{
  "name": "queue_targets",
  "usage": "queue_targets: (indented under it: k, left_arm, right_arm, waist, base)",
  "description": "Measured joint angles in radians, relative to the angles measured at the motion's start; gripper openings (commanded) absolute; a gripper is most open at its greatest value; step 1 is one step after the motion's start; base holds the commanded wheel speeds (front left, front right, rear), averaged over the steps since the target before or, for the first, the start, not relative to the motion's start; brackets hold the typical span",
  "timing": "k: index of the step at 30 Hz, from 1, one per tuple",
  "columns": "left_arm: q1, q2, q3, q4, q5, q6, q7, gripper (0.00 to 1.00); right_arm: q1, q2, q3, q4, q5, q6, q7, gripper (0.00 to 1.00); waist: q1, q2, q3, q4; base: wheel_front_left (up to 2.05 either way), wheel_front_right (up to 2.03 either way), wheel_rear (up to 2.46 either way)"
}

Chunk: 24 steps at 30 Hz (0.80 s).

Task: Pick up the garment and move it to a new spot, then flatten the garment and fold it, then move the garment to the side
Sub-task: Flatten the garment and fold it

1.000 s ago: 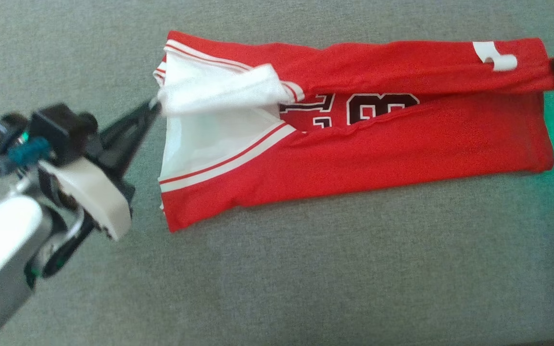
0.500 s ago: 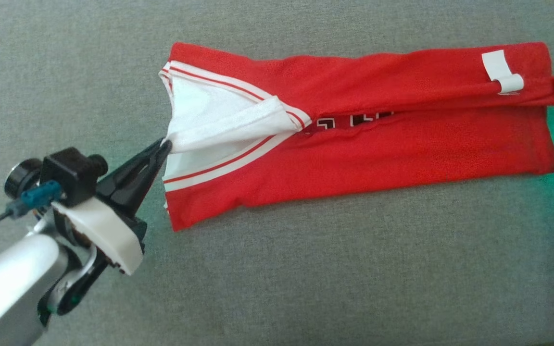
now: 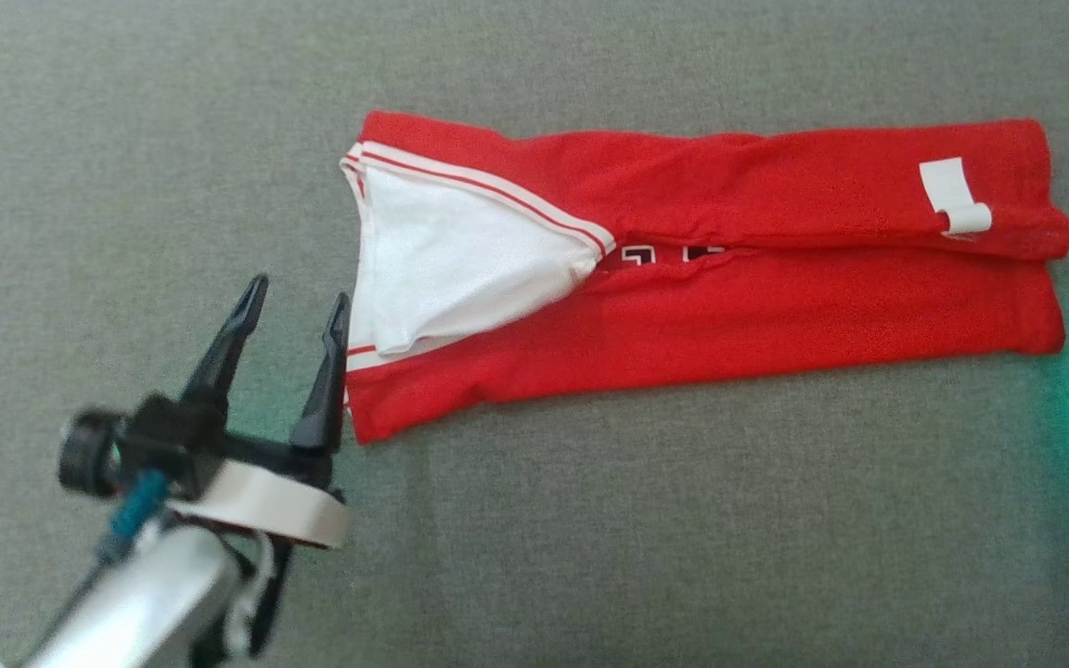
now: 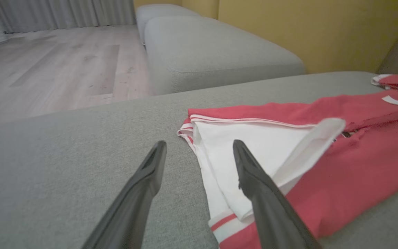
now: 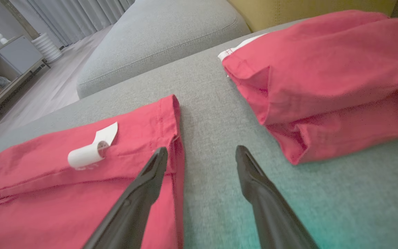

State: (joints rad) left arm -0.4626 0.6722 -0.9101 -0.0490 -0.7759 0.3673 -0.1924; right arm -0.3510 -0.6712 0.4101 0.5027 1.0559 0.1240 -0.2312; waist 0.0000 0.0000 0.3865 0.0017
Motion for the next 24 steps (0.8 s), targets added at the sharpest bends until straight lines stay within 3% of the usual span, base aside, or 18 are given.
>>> queue_targets:
  k: [3,6,9,15,16,20,21,22,23,24]
  left_arm:
    - [0.078,-0.087,0.05,0.008,0.017,0.097,-0.051,1.0]
    - [0.159,-0.178,0.111,0.001,0.092,0.163,-0.057,1.0]
    - [0.225,-0.285,0.185,-0.035,0.202,0.187,-0.061,1.0]
    - [0.336,-0.412,0.238,-0.029,0.357,0.095,-0.063,1.0]
    - [0.349,-0.439,0.26,-0.017,0.387,0.062,-0.063,1.0]
    - [0.35,-0.474,0.316,-0.007,0.436,0.012,-0.063,1.0]
    - [0.352,-0.48,0.33,-0.004,0.447,0.0,-0.063,1.0]
    - [0.354,-0.486,0.342,-0.002,0.458,-0.009,-0.063,1.0]
    - [0.359,-0.493,0.354,0.001,0.468,-0.02,-0.063,1.0]
    - [0.365,-0.5,0.365,0.003,0.477,-0.028,-0.063,1.0]
  right_arm:
    - [0.064,0.051,-0.063,-0.003,-0.055,0.0,-0.014,1.0]
    - [0.094,0.103,-0.146,-0.004,-0.107,0.0,-0.017,1.0]
    - [0.097,0.131,-0.225,0.008,-0.166,0.0,-0.017,1.0]
    - [0.088,0.176,-0.305,0.09,-0.229,0.0,0.011,1.0]
    - [0.076,0.184,-0.324,0.133,-0.246,0.0,0.045,1.0]
    - [0.048,0.212,-0.33,0.179,-0.274,0.0,0.125,1.0]
    - [0.044,0.221,-0.33,0.175,-0.272,0.0,0.142,0.76]
    - [0.041,0.226,-0.33,0.167,-0.27,0.0,0.155,0.31]
    - [0.039,0.228,-0.329,0.159,-0.27,0.0,0.164,0.0]
    - [0.039,0.229,-0.329,0.154,-0.27,0.0,0.171,0.0]
  waist:
    - [0.0,0.0,-0.026,0.009]
    - [-0.0002,0.0,-0.05,0.024]
    - [-0.0001,0.0,-0.064,0.05]
    - [0.0,0.0,-0.082,0.111]
    - [0.0,0.0,-0.085,0.13]
    - [0.0,0.0,-0.088,0.154]
    - [0.0,0.0,-0.088,0.157]
    - [0.0,0.0,-0.089,0.158]
    - [0.0,0.0,-0.09,0.158]
    - [0.0001,0.0,-0.091,0.158]
  base:
    - [0.0,0.0,0.0]
    - [0.0,0.0,0.0]
    - [0.0,0.0,0.0]
    - [0.0,0.0,0.0]
    - [0.0,0.0,0.0]
    - [0.0,0.0,0.0]
    - [0.0,0.0,0.0]
    - [0.0,0.0,0.0]
    - [0.0,0.0,0.0]
    - [0.0,0.0,0.0]
